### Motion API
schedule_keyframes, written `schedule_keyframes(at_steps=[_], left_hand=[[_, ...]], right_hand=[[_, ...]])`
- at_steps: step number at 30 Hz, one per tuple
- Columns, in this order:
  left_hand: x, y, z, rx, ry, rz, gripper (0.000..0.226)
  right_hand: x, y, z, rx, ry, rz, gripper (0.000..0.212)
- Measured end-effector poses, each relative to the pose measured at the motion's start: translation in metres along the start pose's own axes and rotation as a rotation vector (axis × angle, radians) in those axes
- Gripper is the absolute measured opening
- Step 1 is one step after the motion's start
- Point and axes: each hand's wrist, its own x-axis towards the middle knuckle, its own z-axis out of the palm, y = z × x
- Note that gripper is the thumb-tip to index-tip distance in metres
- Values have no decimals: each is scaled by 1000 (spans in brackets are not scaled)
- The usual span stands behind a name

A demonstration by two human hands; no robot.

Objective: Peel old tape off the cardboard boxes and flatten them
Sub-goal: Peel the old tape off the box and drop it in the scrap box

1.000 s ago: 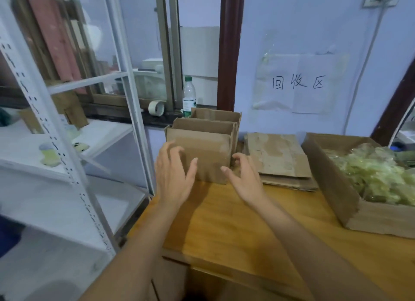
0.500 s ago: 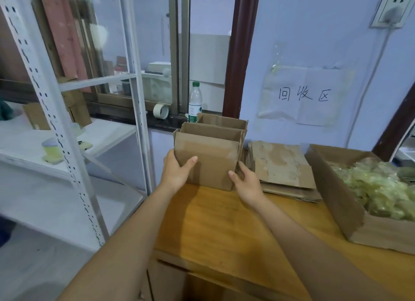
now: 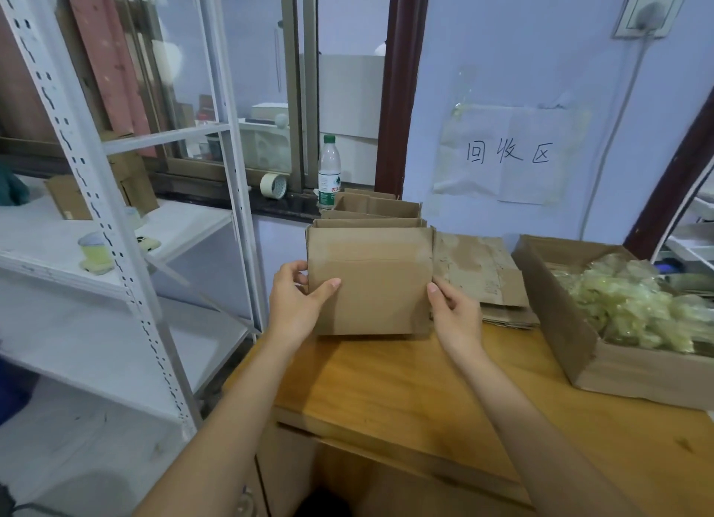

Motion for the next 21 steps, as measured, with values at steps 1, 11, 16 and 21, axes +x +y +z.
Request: schedule_keyframes(at_steps=[1,11,16,21], left_hand=[[-6,2,2,-17,4,8,56],[-54,30,15,-299,-91,71,42],[-65,33,13,-346,-203,67,48],[-70,40,28,-375,-196,-36,41]], right_hand=[[-4,-1,-5,8,-2,-5,39],[-26,-15,-54,150,85,-11,26],[-33,-23,-72,199,87,-28,14],[-46,-20,-107,220,-22,-64,22]])
